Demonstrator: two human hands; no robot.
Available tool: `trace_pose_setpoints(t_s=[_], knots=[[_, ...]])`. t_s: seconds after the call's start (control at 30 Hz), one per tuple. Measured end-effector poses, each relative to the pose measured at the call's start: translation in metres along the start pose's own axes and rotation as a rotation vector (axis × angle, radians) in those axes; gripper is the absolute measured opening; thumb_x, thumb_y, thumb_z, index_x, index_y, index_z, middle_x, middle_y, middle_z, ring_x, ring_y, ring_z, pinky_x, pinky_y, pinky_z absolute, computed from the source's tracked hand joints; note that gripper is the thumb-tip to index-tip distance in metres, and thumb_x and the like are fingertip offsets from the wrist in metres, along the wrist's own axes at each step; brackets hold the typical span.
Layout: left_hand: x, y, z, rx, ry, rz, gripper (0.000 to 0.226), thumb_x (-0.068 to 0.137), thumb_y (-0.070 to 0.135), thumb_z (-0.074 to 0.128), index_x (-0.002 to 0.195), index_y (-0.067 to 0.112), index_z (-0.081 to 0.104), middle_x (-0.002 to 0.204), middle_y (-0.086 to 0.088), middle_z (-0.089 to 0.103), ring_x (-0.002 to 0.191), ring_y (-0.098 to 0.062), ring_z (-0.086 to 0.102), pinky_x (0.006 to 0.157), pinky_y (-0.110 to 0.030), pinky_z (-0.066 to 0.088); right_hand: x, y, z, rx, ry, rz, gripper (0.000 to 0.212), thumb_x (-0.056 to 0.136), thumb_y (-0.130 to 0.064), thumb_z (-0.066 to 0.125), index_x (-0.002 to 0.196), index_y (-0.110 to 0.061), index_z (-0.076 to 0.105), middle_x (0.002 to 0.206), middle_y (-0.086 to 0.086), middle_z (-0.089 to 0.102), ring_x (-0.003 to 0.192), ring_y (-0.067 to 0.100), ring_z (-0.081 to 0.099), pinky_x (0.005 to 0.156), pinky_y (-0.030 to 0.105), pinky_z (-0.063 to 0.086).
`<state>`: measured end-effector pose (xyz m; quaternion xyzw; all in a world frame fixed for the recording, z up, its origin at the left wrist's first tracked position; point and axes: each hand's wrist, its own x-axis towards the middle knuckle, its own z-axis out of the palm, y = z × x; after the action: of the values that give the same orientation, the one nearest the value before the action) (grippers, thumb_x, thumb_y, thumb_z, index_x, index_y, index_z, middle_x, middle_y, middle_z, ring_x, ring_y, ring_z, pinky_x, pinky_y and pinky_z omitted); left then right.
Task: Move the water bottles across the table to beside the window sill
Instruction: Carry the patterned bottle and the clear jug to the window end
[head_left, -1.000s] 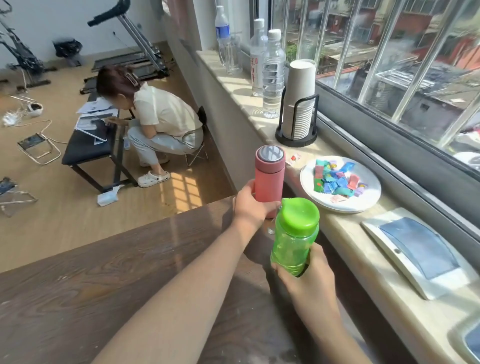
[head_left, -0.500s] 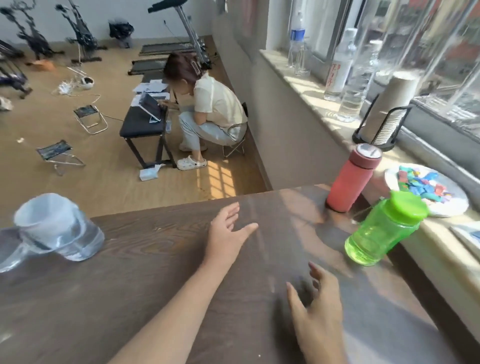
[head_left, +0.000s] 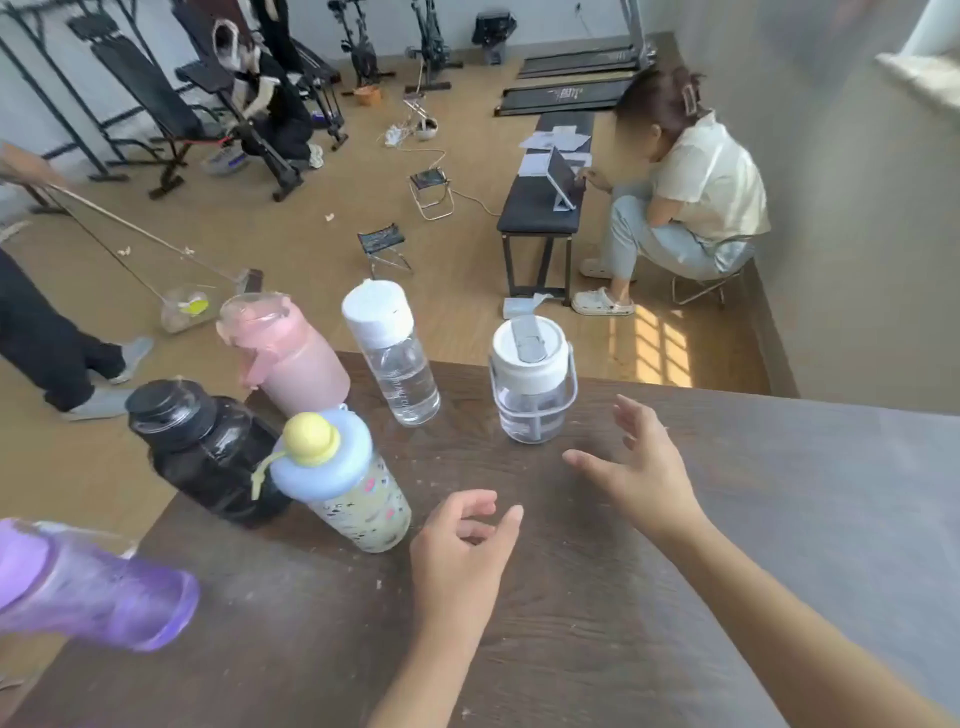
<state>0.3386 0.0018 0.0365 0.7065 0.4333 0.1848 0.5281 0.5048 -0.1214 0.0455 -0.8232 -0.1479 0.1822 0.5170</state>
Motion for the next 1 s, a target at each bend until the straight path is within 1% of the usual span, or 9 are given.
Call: trace_pose_setpoints(t_s=[0.07,0.17,0.23,0.33,0.4,0.47,0.6,0.73,1.0], knots=[[-0.004,-0.024,-0.027,0.01,0.051,-0.029,0.017,0.08,0.028,0.089,0.091,0.033,0.077,0.087,0.011,0.08,0.071,0.0,0.071,0.073,-0.024,0.059,0.01,-0.011,0.031,-0.021,-0.059,-0.003,0.097,0.079,-0.031,0.093,0.158,-0.019,0.04,0.16,0.0,0.049,0.146,0.018,0.046,0.115,0.035,0.041],[-0.009,-0.045,-0.059,0.013,0.201,-0.081,0.013,0.08,0.03,0.09,0.078,0.03,0.076,0.078,0.018,0.079,0.071,-0.003,0.071,0.068,-0.018,0.054,0.019,-0.021,0.061,0.049,-0.022,0.005,0.08,0.076,-0.025,0.095,0.142,-0.019,0.049,0.135,-0.003,0.061,0.127,0.016,0.058,0.099,0.031,0.044],[-0.009,-0.055,-0.075,0.058,0.354,-0.12,0.027,0.078,0.037,0.09,0.071,0.025,0.067,0.072,0.005,0.074,0.07,-0.011,0.068,0.071,-0.027,0.05,0.021,-0.027,0.071,0.089,0.032,0.004,0.078,0.077,-0.022,0.095,0.139,-0.019,0.048,0.127,-0.006,0.061,0.116,0.013,0.062,0.093,0.028,0.045],[-0.004,-0.058,-0.086,0.057,0.454,-0.166,0.05,0.073,0.039,0.094,0.093,0.018,0.053,0.09,0.0,0.057,0.083,-0.019,0.056,0.079,-0.036,0.041,0.025,-0.03,0.077,0.108,0.064,-0.038,0.076,0.078,-0.016,0.094,0.135,-0.029,0.046,0.121,-0.012,0.062,0.104,0.003,0.062,0.092,0.024,0.045],[0.003,-0.059,-0.088,0.016,0.418,-0.136,0.074,0.068,0.039,0.096,0.123,0.02,0.051,0.111,0.003,0.052,0.099,-0.017,0.055,0.091,-0.032,0.042,0.028,-0.03,0.08,0.109,0.08,-0.048,0.079,0.076,-0.018,0.095,0.137,-0.032,0.046,0.13,-0.009,0.063,0.115,0.011,0.062,0.098,0.03,0.045],[0.013,-0.061,-0.089,-0.02,0.375,-0.047,0.086,0.065,0.038,0.097,0.137,0.023,0.053,0.124,0.007,0.056,0.114,-0.012,0.057,0.102,-0.03,0.045,0.03,-0.031,0.082,0.088,0.104,-0.046,0.086,0.075,-0.023,0.096,0.145,-0.027,0.047,0.134,-0.009,0.061,0.121,0.014,0.058,0.101,0.033,0.044],[0.031,-0.062,-0.093,-0.076,0.334,0.065,0.065,0.066,0.036,0.097,0.123,0.036,0.066,0.119,0.015,0.073,0.113,-0.009,0.071,0.101,-0.039,0.058,0.03,-0.03,0.079,0.072,0.148,-0.054,0.085,0.072,-0.025,0.097,0.143,-0.02,0.052,0.128,-0.005,0.064,0.117,0.015,0.058,0.097,0.032,0.045],[0.037,-0.063,-0.093,-0.175,0.3,0.058,0.059,0.064,0.031,0.097,0.116,0.037,0.069,0.111,0.016,0.082,0.105,-0.003,0.078,0.094,-0.052,0.065,0.021,-0.029,0.067,0.088,0.17,-0.065,0.072,0.071,-0.026,0.097,0.127,-0.031,0.052,0.115,-0.009,0.064,0.113,0.016,0.061,0.092,0.031,0.047],[0.012,-0.008,-0.032,-0.163,0.108,0.21,0.053,0.063,0.018,0.1,0.105,0.033,0.072,0.097,0.026,0.083,0.092,0.001,0.081,0.087,-0.028,0.061,-0.034,-0.001,-0.026,0.143,0.279,-0.048,0.078,0.068,-0.029,0.098,0.134,-0.031,0.056,0.121,-0.014,0.068,0.107,0.008,0.067,0.089,0.025,0.05]])
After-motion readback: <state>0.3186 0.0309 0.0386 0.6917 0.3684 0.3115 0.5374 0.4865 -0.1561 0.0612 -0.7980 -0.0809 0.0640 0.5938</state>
